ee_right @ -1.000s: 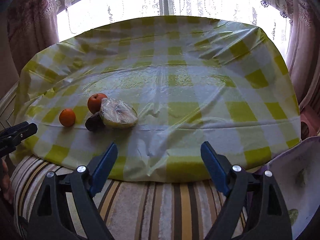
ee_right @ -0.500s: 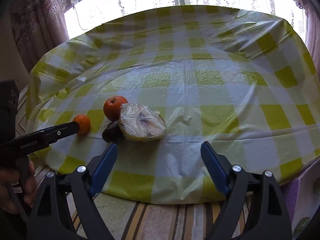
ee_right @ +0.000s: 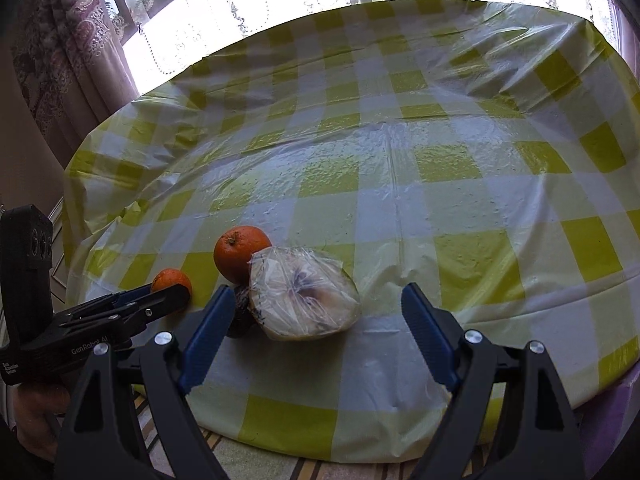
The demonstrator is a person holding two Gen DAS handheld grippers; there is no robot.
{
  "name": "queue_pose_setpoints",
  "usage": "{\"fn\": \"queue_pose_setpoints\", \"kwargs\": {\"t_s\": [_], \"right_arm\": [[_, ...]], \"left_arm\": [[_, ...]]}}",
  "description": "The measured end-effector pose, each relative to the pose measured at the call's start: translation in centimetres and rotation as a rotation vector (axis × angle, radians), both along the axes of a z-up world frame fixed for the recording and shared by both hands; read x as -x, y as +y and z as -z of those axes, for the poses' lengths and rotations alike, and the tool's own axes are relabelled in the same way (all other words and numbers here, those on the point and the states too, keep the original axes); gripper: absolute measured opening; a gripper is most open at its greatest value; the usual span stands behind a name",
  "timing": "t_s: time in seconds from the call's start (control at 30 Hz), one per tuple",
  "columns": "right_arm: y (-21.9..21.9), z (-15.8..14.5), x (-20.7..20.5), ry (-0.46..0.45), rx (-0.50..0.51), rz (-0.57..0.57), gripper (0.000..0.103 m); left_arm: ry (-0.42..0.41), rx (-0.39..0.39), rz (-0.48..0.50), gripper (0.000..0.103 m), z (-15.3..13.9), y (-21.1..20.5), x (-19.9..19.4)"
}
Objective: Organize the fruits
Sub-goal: 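Grasp a tangerine with the left tool while the right tool grasps a wrapped cut pear half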
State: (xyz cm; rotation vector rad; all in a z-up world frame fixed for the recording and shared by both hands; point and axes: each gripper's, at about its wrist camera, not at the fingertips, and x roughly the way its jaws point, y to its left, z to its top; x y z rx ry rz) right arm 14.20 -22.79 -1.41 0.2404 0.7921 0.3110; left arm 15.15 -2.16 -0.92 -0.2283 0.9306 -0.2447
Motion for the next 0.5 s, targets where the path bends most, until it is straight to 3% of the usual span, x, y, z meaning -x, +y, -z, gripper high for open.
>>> {"fn": "queue_pose_setpoints", "kwargs": {"t_s": [0.1, 0.43, 0.5], "right_arm": [[0.0, 0.2, -0.6, 0.012, -0.017, 0.001, 0.085], [0.1, 1.3, -2.3, 0.069, -0.086, -0.010, 0.077], [0.3, 1.3, -2.3, 0.072, -0.084, -0.029, 0.061]], "left_arm": [[-0.005, -0.021, -0.005, 0.035, 0.0, -0.2, -0.2], [-0.017, -0.037, -0.009, 0.034, 0.1, -0.3, -0.2], [-0.018, -0.041, -0.010, 0.033, 0.0, -0.4, 0.0]]}}
